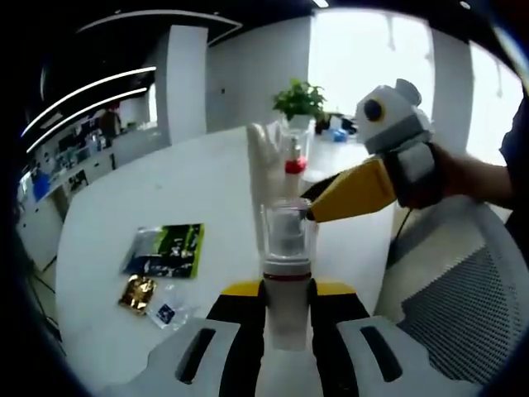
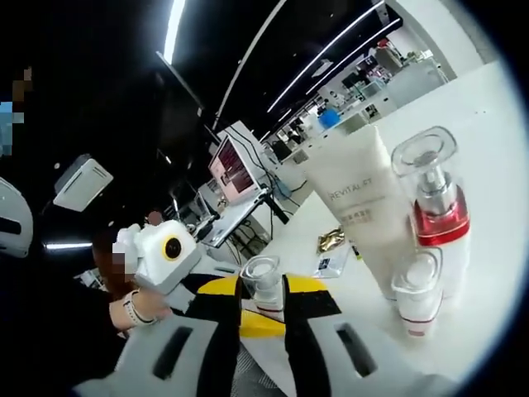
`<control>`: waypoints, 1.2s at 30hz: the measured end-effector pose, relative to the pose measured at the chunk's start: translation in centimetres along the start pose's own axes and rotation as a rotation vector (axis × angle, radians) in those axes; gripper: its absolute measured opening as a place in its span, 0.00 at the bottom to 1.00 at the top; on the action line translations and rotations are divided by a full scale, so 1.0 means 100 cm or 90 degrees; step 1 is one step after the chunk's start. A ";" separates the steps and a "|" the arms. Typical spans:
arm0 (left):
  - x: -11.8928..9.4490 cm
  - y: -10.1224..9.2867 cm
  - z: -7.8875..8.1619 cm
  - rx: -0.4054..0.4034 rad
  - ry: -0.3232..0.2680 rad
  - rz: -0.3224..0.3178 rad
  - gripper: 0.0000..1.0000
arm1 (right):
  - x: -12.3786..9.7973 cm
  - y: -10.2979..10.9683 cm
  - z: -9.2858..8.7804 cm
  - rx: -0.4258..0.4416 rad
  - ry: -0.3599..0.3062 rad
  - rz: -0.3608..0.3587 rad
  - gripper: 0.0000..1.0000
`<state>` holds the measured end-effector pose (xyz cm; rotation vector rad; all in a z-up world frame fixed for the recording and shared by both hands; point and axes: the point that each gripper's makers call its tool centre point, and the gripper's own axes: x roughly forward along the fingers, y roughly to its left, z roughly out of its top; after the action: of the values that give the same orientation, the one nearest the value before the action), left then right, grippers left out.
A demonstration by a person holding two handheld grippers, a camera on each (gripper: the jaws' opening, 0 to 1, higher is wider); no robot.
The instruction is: Arrange the skincare products in the storage area until every visible bottle or jar stands upright without overlapping.
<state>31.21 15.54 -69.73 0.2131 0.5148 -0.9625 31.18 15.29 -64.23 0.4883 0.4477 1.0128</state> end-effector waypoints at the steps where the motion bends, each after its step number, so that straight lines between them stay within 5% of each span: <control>1: 0.000 0.000 0.000 0.000 0.001 -0.001 0.17 | 0.000 0.001 0.000 -0.001 0.001 0.002 0.19; 11: 0.003 -0.001 -0.008 0.008 0.026 -0.004 0.17 | 0.005 0.010 -0.009 -0.071 0.040 0.014 0.19; 15: 0.005 0.005 -0.013 0.009 0.042 0.006 0.17 | 0.006 0.017 -0.009 -0.059 0.036 0.042 0.04; 25: 0.006 0.006 -0.016 0.035 0.056 0.013 0.17 | 0.006 0.008 -0.018 -0.078 0.067 0.010 0.14; 36: 0.008 -0.001 -0.022 0.061 0.075 -0.007 0.17 | 0.006 -0.010 -0.044 -0.142 0.165 -0.047 0.17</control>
<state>30.79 15.75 -72.03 0.3543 0.5788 -0.9906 29.63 16.16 -68.39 0.1402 0.5716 1.0452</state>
